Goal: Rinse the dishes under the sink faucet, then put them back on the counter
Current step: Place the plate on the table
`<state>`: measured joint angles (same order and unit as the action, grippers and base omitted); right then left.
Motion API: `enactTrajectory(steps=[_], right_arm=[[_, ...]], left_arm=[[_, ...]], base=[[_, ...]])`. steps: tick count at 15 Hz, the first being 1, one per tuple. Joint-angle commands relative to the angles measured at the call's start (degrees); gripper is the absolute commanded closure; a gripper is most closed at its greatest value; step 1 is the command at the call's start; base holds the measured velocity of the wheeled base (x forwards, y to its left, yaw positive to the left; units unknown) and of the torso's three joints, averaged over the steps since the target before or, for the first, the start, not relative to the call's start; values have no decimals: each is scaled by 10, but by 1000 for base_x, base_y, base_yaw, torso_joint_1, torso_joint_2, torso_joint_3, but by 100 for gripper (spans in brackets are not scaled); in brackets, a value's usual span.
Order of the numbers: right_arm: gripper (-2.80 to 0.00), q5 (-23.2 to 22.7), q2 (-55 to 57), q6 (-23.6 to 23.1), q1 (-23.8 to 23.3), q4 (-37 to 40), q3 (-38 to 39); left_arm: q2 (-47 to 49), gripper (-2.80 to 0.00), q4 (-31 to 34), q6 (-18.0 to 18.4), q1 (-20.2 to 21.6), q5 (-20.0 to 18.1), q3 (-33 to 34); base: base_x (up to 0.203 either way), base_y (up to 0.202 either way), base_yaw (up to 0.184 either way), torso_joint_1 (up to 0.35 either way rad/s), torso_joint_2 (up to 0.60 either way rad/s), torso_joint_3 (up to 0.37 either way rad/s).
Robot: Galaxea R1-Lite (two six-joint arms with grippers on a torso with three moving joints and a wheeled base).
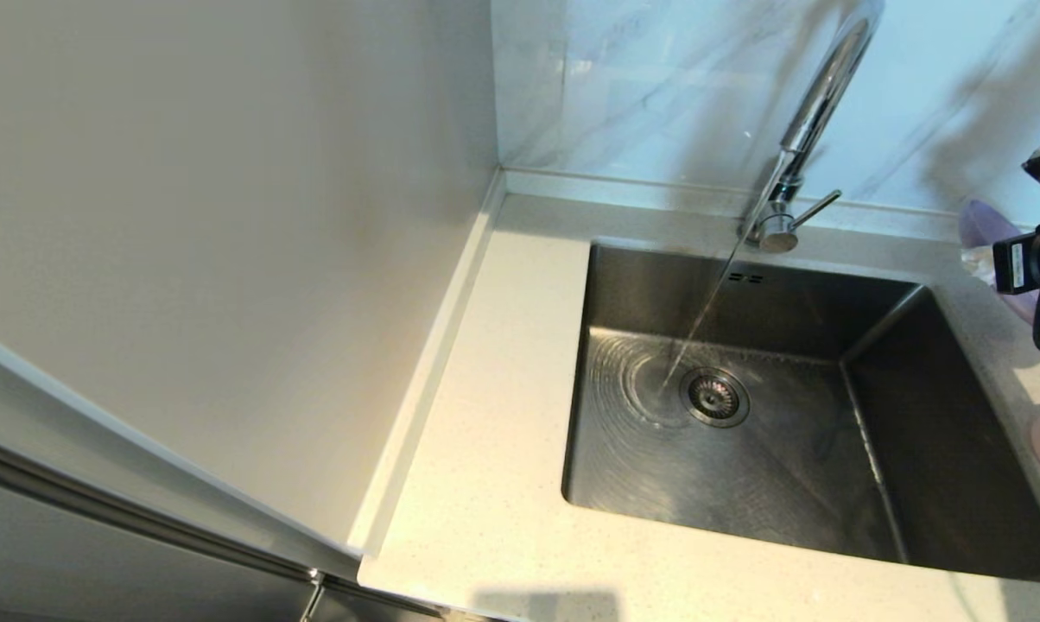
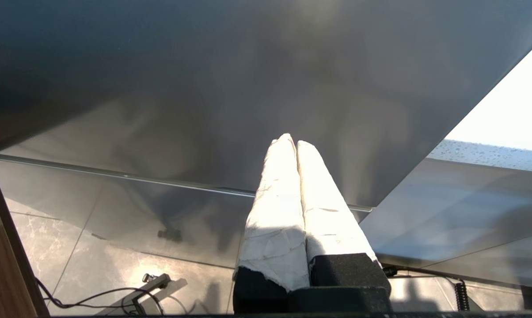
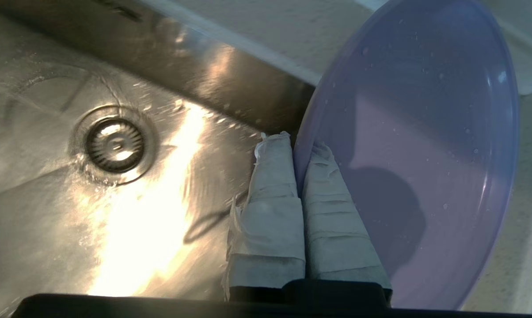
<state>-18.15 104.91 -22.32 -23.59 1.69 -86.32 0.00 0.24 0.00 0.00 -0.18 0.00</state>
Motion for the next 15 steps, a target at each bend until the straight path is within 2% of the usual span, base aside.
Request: enactTrajectory(steps=[1,6,15], right_arm=[[0,23,42,-3,0,-13,0],[0,86,75,-18,-1,-53,7],[0,107,88,-18,-7,-58,18]], left_arm=[[0,0,0,0,0,0,0],[0,0,0,0,0,0,0],[0,0,0,0,0,0,0]], base=[[0,0,0,0,0,0],[0,0,0,0,0,0],[0,0,0,0,0,0]])
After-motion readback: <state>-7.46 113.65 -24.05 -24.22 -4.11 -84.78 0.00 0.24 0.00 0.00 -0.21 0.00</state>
